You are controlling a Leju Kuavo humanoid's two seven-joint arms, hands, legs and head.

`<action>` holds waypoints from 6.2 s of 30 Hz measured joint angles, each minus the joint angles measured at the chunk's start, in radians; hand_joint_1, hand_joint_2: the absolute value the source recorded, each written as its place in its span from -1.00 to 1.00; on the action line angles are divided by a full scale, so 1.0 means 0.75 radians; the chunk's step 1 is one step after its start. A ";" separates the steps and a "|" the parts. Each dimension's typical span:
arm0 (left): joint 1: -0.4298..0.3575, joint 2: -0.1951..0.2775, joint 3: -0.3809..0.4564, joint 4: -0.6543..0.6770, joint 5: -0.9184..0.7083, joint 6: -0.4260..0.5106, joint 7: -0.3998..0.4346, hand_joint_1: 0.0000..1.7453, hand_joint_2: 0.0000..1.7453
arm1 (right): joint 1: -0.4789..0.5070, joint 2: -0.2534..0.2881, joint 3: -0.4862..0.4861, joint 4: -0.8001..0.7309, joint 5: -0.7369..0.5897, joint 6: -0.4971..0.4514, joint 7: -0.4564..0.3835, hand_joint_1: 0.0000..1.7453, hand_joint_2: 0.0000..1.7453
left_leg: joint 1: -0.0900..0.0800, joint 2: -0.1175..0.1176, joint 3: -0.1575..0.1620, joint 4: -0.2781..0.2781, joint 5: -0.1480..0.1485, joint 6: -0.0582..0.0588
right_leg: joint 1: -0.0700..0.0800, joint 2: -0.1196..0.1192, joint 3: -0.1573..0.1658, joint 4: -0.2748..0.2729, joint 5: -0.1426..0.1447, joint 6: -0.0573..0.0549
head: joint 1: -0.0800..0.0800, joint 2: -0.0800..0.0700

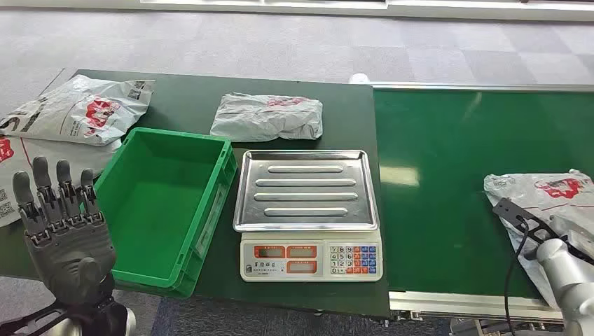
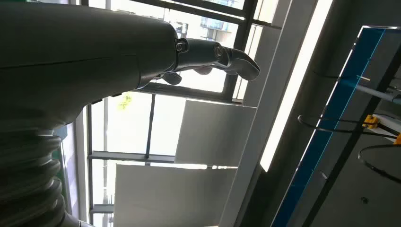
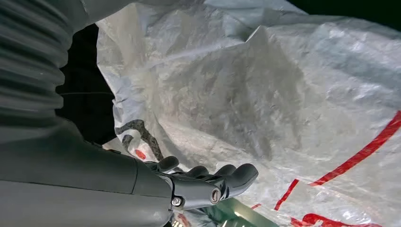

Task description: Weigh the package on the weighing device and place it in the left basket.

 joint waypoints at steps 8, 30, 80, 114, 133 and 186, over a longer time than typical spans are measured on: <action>0.000 -0.002 0.011 0.003 -0.016 -0.006 0.000 -1.00 1.00 | -0.013 0.021 -0.021 0.000 0.012 0.075 0.010 -0.44 1.00 | 0.000 0.000 0.000 0.000 0.000 0.000 | 0.000 0.000 0.000 0.000 0.000 0.000 | 0.000 0.000; 0.010 -0.006 0.036 -0.044 -0.026 0.043 -0.001 -1.00 1.00 | 0.075 0.106 -0.115 -0.157 0.095 0.012 -0.131 1.00 1.00 | 0.000 0.000 0.000 0.000 0.000 0.000 | 0.000 0.000 0.000 0.000 0.000 0.000 | 0.000 0.000; -0.130 0.016 -0.069 0.146 0.013 0.060 0.002 -1.00 1.00 | -0.357 0.951 1.506 -0.698 -0.342 -0.034 -0.804 1.00 1.00 | 0.007 0.011 0.006 -0.002 0.002 -0.011 | 0.008 0.014 -0.001 0.001 0.001 -0.010 | 0.000 0.000; -0.124 0.014 0.003 0.161 -0.006 0.040 -0.002 -1.00 1.00 | -0.223 0.773 0.766 -1.406 -1.053 -0.093 -0.882 -1.00 -1.00 | 0.006 0.008 0.006 0.001 0.001 -0.010 | 0.009 0.011 0.000 0.001 0.002 -0.010 | 0.000 0.000; -0.286 0.050 -0.066 0.200 -0.925 0.578 0.069 -1.00 1.00 | -0.090 0.763 0.577 -1.652 -1.036 -0.063 -0.909 -1.00 -1.00 | 0.006 0.009 0.007 0.001 0.001 -0.011 | 0.009 0.012 0.001 0.000 0.003 -0.010 | 0.000 0.000; -1.305 0.350 -0.861 1.568 -1.859 1.324 0.444 1.00 1.00 | 0.215 0.789 0.419 -1.788 -0.938 -0.092 -0.947 -1.00 -1.00 | 0.006 0.012 0.001 0.000 0.008 -0.012 | 0.010 0.014 -0.004 0.002 0.010 -0.010 | 0.000 0.000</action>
